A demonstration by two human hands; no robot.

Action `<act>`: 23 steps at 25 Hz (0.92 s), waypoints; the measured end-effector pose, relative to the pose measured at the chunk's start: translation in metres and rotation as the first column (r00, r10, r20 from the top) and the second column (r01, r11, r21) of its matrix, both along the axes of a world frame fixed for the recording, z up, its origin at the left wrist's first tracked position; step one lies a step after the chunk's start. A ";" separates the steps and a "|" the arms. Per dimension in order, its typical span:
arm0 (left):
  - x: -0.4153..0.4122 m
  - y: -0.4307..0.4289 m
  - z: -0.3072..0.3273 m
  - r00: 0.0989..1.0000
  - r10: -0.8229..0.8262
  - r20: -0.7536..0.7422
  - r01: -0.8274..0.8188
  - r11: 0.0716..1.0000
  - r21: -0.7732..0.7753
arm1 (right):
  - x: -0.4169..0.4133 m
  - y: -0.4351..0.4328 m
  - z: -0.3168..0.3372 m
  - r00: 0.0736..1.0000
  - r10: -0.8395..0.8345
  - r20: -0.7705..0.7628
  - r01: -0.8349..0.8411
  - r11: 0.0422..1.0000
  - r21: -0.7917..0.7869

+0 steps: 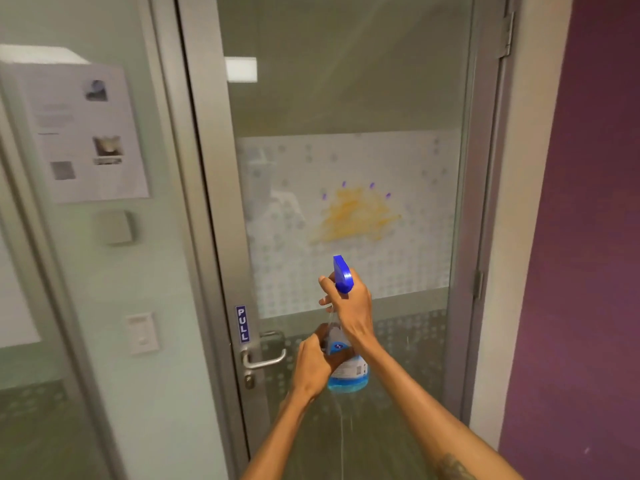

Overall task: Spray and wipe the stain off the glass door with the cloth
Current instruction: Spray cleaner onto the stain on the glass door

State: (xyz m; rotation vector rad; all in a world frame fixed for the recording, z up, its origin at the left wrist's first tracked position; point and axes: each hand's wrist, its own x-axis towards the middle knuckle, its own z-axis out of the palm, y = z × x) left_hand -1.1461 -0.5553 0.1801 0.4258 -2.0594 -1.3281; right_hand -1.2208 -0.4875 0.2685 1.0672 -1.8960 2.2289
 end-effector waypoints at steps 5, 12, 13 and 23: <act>-0.080 -0.019 0.003 0.998 -0.057 -0.030 0.057 0.998 -0.016 | -0.073 -0.012 0.009 0.999 -0.043 0.006 0.043 0.999 -0.019; -0.190 -0.029 0.015 0.989 -0.146 -0.013 0.145 0.988 -0.053 | -0.187 -0.019 0.026 0.978 -0.206 0.015 0.206 0.977 -0.057; -0.203 -0.030 0.018 0.988 -0.154 -0.001 0.153 0.986 -0.066 | -0.202 -0.020 0.031 0.979 -0.202 0.013 0.202 0.976 -0.076; -0.307 -0.039 0.045 0.997 -0.071 0.008 0.072 0.988 -0.136 | -0.314 -0.028 0.071 0.994 -0.107 0.027 0.109 0.989 -0.100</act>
